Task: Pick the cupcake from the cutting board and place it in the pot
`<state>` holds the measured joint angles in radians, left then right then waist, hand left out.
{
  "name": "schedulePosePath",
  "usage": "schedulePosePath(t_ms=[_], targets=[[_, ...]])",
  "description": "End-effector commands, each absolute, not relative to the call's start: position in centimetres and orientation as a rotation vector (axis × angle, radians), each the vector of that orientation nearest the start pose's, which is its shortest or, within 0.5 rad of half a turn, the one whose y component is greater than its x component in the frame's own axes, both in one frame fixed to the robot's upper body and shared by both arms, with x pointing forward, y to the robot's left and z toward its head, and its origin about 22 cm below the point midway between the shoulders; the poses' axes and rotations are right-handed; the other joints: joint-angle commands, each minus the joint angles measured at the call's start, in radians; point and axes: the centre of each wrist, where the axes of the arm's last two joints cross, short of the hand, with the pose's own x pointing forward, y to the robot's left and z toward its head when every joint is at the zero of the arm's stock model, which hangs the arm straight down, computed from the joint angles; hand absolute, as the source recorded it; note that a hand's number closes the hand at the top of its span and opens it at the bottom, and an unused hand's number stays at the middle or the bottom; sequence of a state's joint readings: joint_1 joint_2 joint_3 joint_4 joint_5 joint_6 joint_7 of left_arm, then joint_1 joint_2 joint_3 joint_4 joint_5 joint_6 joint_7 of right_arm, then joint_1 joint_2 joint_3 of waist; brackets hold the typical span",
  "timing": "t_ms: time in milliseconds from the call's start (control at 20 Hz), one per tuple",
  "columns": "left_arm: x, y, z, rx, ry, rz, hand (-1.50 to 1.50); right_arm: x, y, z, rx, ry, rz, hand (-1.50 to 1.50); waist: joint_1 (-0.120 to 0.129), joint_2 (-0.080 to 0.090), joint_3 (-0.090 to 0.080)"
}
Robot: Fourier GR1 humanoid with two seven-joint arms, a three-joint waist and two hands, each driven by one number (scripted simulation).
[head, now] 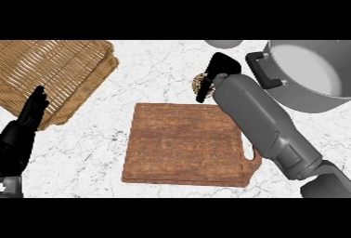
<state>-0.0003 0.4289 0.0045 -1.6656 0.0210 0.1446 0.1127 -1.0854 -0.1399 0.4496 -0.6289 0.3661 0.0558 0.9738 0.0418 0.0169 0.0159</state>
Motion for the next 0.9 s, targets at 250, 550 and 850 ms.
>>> schedulePosePath(t_ms=[250, 550, 850], targets=[[24.4, 31.0, 3.2, 0.379, -1.432, -0.198, 0.0, 45.8, -8.6, 16.9, -1.32, -0.725, 0.574, 1.5, 0.02, 0.011, -0.019], [24.0, 31.4, 3.7, 0.404, -1.42, -0.192, 0.0, 46.8, -8.5, 21.9, -1.644, -0.788, 0.406, 1.5, 0.016, 0.0, -0.019], [23.9, 32.3, 2.9, 0.4, -1.42, -0.182, 0.0, 47.3, -9.9, 25.4, -1.614, -0.917, 0.218, 1.5, -0.001, 0.002, -0.018]])
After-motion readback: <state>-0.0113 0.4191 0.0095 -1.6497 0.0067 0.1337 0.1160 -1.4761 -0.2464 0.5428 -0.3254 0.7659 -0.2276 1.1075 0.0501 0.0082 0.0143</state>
